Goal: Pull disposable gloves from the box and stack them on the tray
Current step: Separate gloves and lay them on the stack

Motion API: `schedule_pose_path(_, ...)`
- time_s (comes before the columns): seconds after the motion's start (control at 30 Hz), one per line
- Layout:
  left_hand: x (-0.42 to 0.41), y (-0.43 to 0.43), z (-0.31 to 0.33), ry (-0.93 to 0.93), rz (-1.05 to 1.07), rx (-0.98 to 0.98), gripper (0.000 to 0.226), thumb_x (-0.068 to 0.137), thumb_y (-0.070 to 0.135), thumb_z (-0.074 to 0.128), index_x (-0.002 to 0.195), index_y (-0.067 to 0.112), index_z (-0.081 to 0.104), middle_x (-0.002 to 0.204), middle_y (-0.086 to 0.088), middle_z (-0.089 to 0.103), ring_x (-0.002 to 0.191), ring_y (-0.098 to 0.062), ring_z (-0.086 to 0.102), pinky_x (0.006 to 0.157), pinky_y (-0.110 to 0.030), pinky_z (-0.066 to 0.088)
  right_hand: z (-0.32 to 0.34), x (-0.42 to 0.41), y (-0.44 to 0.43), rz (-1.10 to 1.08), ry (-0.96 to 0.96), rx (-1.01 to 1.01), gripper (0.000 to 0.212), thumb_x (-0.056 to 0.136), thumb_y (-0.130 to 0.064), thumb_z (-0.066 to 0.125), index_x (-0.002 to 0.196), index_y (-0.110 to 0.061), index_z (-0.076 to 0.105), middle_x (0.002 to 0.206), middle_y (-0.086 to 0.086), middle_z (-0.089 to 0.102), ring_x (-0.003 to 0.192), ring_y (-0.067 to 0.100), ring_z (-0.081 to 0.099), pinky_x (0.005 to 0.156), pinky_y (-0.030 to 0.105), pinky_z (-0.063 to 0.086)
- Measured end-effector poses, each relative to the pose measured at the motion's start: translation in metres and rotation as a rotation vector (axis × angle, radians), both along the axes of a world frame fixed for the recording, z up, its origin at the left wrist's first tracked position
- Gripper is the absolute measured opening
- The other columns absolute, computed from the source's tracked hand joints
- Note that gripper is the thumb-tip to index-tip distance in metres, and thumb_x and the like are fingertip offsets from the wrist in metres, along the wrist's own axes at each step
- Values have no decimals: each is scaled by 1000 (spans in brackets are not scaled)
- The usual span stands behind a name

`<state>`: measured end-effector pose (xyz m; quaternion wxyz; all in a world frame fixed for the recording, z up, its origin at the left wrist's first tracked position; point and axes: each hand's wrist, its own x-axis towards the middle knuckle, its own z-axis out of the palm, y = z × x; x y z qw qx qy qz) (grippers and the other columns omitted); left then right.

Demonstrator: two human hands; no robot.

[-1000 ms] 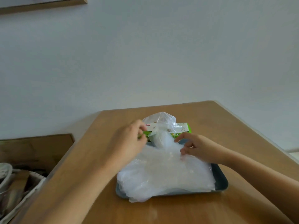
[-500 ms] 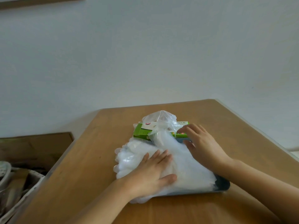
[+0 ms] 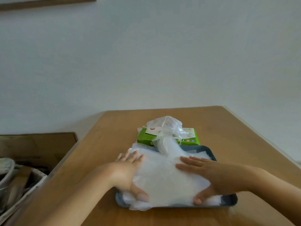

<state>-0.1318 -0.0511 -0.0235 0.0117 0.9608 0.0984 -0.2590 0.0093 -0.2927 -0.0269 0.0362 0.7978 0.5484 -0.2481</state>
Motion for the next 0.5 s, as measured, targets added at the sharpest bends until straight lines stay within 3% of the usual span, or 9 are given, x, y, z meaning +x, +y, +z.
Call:
schedule_pose_path(0.1,2,14,15,73,29,-8,119,72,68,66,152,27,-12,159,3,-20,146,-25,-16,120,-40,-3,11,7,5,-41,46,-18,88,71,-73,60,140,-64,7,148,-41,-4,132,-11,4,117,39,13)
schedule_pose_path(0.17,9,19,28,34,50,-81,104,75,65,64,154,29,6,161,6,3,148,-22,8,120,-33,14,18,14,11,-93,55,86,69,71,-70,63,133,-59,36,144,-37,30,128,-12,30,113,30,27)
schedule_pose_path(0.23,21,22,42,-133,85,-164,87,79,64,59,151,30,24,155,9,29,138,-13,34,111,-25,30,25,25,25,-171,9,348,40,76,-60,66,113,-47,61,117,-25,61,102,-11,56,95,18,44)
schedule_pose_path(0.27,28,22,47,-240,107,-197,78,82,62,57,148,30,31,151,11,35,135,-11,38,107,-23,32,28,31,33,-205,-44,490,30,79,-53,68,107,-43,64,108,-23,64,93,-8,59,85,12,45)
schedule_pose_path(0.33,47,25,50,-398,160,-258,61,91,54,53,145,29,38,147,9,41,131,-10,42,101,-22,34,33,43,51,-207,-180,672,33,82,-42,70,114,-37,62,111,-21,59,92,-2,57,77,8,41)
schedule_pose_path(0.4,66,26,47,-441,196,-285,51,97,44,48,144,27,40,145,2,46,124,-14,48,99,-25,37,36,52,70,-144,-213,732,45,83,-34,71,125,-35,55,123,-17,53,100,4,53,84,14,40)
schedule_pose_path(0.5,90,22,34,-359,214,-222,48,101,32,40,149,25,33,149,-4,41,121,-20,50,96,-27,38,39,56,96,-30,-157,724,48,83,-16,66,126,-35,54,136,-13,44,123,6,40,102,21,33)
